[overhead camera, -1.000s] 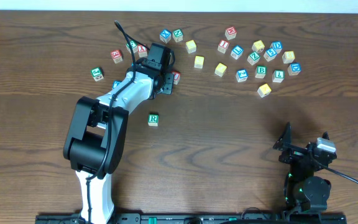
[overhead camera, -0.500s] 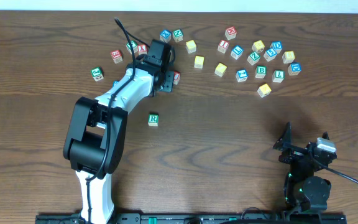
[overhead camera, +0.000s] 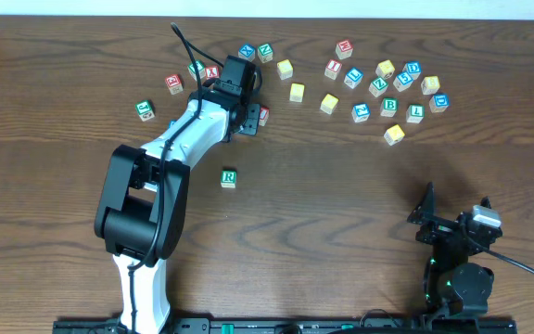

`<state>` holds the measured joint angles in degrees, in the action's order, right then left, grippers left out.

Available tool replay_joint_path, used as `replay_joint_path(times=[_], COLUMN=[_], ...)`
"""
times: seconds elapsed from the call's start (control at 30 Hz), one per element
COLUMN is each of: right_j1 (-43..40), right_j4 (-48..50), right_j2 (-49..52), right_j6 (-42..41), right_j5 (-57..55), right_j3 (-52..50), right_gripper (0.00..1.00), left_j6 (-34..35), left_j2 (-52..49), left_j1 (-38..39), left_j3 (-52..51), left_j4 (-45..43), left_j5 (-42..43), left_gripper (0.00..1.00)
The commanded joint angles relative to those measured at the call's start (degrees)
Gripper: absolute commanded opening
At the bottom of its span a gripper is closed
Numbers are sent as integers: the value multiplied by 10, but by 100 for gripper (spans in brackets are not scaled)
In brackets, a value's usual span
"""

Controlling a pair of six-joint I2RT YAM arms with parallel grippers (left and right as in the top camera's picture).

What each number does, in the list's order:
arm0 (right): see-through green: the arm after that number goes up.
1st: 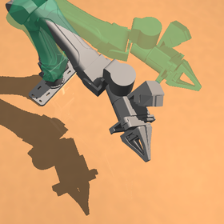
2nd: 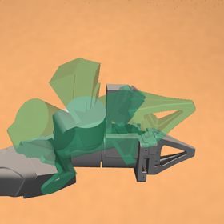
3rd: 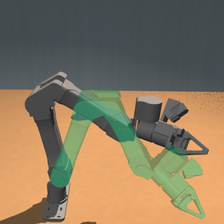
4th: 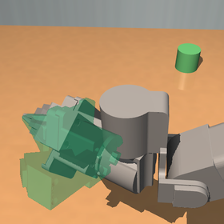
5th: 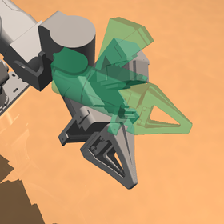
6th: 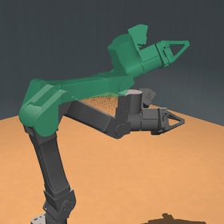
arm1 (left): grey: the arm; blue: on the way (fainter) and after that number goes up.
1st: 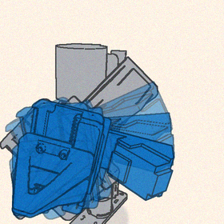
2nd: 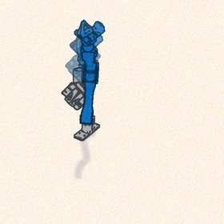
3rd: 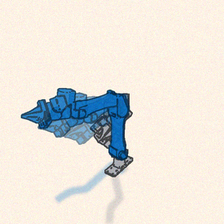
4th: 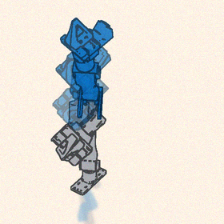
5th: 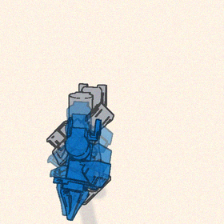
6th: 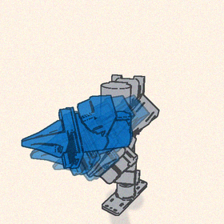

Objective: Spell out ROBOT
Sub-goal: 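Close the left gripper on the yellow O block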

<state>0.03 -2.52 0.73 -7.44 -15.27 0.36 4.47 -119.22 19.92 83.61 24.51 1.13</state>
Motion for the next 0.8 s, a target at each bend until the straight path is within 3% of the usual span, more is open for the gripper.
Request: replay_joint_path(times=[0.0, 0.77], right_j1=[8, 8], right_j4=[-2, -2], right_j2=[-1, -1], right_j6=[-9, -9], right_j5=[-7, -7], right_j3=[0, 0], right_gripper=[99, 99], left_j6=[-4, -4], left_j2=[-2, -3], left_j1=[-3, -10], left_j3=[12, 27], left_j4=[12, 30], left_j5=[-3, -3], left_gripper=[41, 41])
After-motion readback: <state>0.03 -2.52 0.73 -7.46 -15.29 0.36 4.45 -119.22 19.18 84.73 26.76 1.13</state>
